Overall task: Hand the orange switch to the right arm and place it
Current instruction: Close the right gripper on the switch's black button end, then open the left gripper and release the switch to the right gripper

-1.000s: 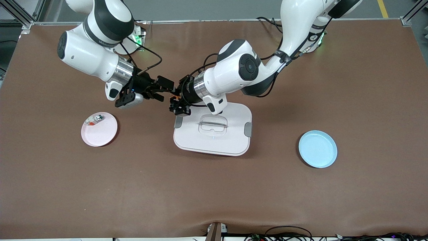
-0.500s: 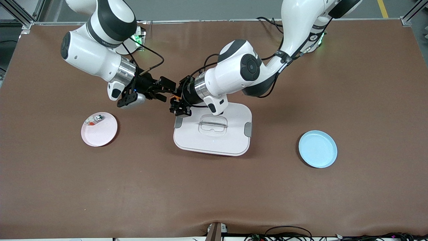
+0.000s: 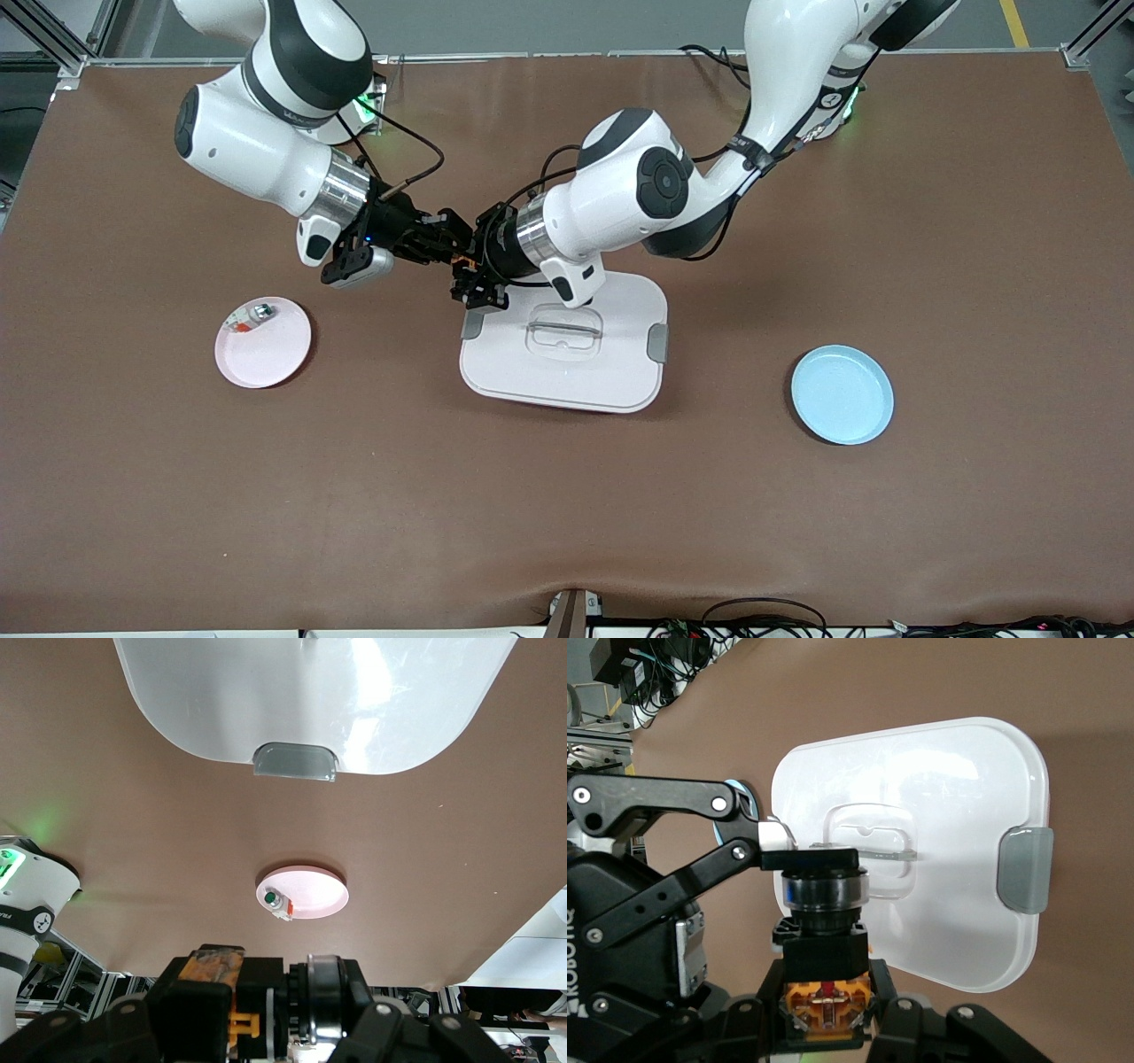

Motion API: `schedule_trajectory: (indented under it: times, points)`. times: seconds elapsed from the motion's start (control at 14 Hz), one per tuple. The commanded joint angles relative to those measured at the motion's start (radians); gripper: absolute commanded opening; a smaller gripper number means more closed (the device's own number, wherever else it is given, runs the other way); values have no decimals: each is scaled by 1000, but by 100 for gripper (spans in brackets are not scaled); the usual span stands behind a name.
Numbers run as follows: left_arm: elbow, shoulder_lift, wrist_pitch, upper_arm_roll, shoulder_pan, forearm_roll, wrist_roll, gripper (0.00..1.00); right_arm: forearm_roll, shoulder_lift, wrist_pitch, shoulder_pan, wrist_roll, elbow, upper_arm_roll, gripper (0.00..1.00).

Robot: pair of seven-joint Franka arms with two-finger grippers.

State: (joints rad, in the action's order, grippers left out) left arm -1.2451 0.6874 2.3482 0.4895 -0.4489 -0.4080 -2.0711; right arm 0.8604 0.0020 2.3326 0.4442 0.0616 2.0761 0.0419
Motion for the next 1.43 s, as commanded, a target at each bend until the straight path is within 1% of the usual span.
schedule_trajectory:
  times: [0.0, 0.29, 0.36, 0.43, 0.5, 0.57, 0.71, 0.79, 1.0, 1.07, 1.14, 1.21, 1.29, 1.36]
  points:
    - [23, 4, 5, 0, -4, -15, -4, 0, 19, 7, 8, 14, -9, 6, -8, 0]
    - [23, 3, 5, 0, 2, -15, -4, 0, 17, 7, 7, 16, -19, -1, -10, 0]
    - [23, -2, 5, 0, 9, -15, -4, 11, 9, 7, 7, 16, -19, -4, -10, 0]
    - [23, -2, 5, 3, 24, -15, -3, 30, 8, 9, 7, 16, -19, -4, -10, 0]
    - [23, -3, 3, 3, 32, -15, 5, 90, 8, 9, 7, 18, -19, -4, -10, 0]
    - [23, -6, -7, 0, 32, -8, 19, 100, 8, 9, 8, 16, -19, -5, -10, 0]
    - [23, -46, -55, -18, 67, 20, 31, 100, 3, 12, 7, 14, -61, -8, -10, 0]
    - [23, -54, -78, -17, 84, 41, 55, 100, 3, 13, 5, 7, -124, -8, -10, 0]
    - [23, -113, -156, -19, 151, 48, 147, 100, -12, 15, -7, -21, -319, -5, -14, 0]
    - [21, -130, -183, -23, 179, 48, 185, 100, -56, 15, -19, -33, -356, -5, -16, 0]
    - [20, -143, -213, -25, 200, 55, 233, 100, -143, 15, -34, -45, -364, -5, -16, 0]
    - [19, -155, -236, -23, 223, 81, 273, 100, -243, 15, -60, -56, -371, -8, -16, 0]
    - [19, -175, -253, -23, 245, 125, 307, 100, -321, 15, -87, -71, -399, -8, -16, 0]
    - [18, -192, -265, -22, 268, 176, 345, 100, -363, 13, -117, -82, -442, -8, -16, 0]
